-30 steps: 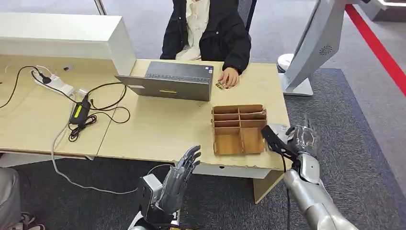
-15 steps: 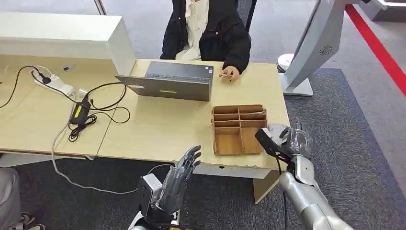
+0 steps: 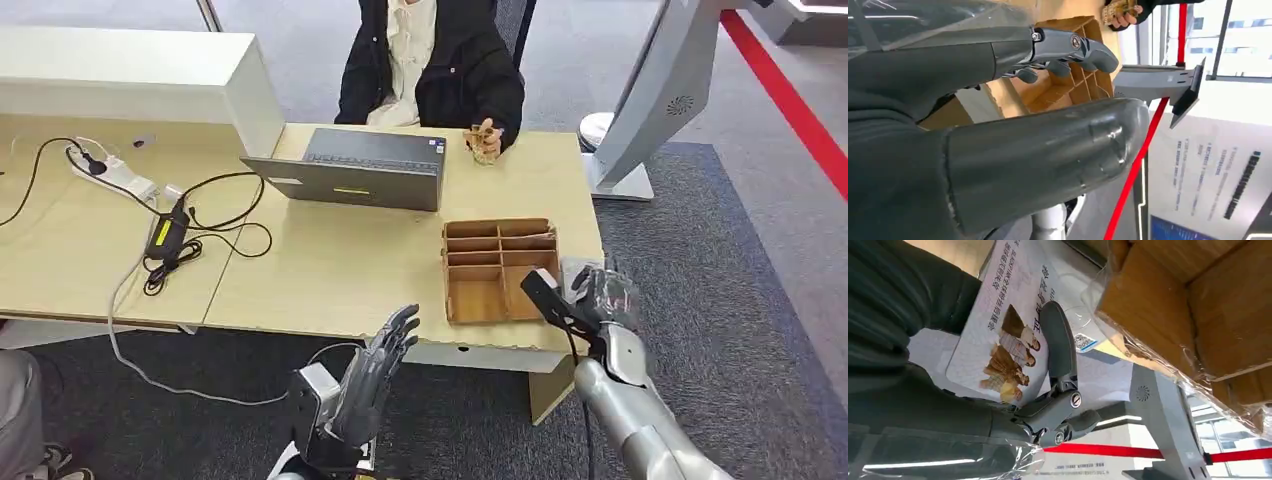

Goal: Pass the card to the sensor for recognition and then transmit it.

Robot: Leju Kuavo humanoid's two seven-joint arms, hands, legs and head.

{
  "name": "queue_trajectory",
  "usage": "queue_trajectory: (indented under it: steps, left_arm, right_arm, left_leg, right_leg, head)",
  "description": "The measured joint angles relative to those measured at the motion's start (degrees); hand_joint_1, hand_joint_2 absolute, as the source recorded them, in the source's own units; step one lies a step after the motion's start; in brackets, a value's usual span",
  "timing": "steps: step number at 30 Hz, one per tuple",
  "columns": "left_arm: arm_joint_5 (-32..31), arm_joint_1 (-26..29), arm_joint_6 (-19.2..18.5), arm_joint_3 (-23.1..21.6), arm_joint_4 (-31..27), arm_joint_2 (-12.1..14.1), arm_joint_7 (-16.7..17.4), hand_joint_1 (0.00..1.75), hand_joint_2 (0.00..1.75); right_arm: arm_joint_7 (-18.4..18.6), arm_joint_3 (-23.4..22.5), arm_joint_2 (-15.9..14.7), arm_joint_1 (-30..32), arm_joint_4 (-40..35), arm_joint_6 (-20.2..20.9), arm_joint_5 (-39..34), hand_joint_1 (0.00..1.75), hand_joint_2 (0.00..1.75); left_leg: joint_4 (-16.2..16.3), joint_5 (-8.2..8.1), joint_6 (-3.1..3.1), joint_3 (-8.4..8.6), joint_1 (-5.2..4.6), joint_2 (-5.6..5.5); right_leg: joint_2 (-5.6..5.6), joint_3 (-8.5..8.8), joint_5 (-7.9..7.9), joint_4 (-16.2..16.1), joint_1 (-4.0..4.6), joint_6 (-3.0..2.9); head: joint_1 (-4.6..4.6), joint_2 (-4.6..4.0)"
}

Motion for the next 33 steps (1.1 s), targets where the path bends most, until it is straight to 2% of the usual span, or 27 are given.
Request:
queue_trajectory:
  steps: [11, 24, 29, 33]
  left_arm:
    - [-0.5, 0.4, -0.8, 0.0, 0.0, 0.0, 0.2, 0.00, 0.00]
    - [-0.3, 0.3, -0.7, 0.0, 0.0, 0.2, -0.1, 0.00, 0.00]
    - [-0.3, 0.2, -0.8, 0.0, 0.0, 0.2, -0.1, 0.00, 0.00]
    - [-0.3, -0.1, -1.9, 0.0, 0.0, 0.1, -0.3, 0.00, 0.00]
  right_arm:
    - [1.9, 2.1, -1.0, -0.9, -2.3, -1.1, -1.9, 1.75, 1.75]
    - [6.7, 1.9, -5.4, -1.9, -17.7, -1.4, -0.1, 1.75, 1.75]
    - [6.9, 1.9, -6.0, -2.2, -23.0, -1.0, -0.3, 1.75, 1.75]
    - [5.3, 2.2, -5.6, -2.6, -26.4, 2.0, -3.3, 1.75, 1.75]
  left_leg:
    - [0.0, 0.00, 0.00, -0.01, 0.00, 0.00]
    - [0.0, 0.00, 0.00, 0.01, 0.00, 0.00]
    - [0.0, 0.00, 0.00, -0.01, 0.00, 0.00]
    - [0.0, 0.00, 0.00, -0.03, 0.00, 0.00]
  right_leg:
    - [0.00, -0.01, 0.00, 0.0, -0.01, 0.00]
    - [0.00, -0.01, 0.00, 0.0, -0.01, 0.00]
    - [0.00, -0.01, 0.00, 0.0, 0.00, 0.00]
    - [0.00, 0.00, 0.00, 0.0, 0.00, 0.00]
  head:
    - [0.00, 0.00]
    - [0.00, 0.00]
    - [0.00, 0.00]
    - [0.00, 0.00]
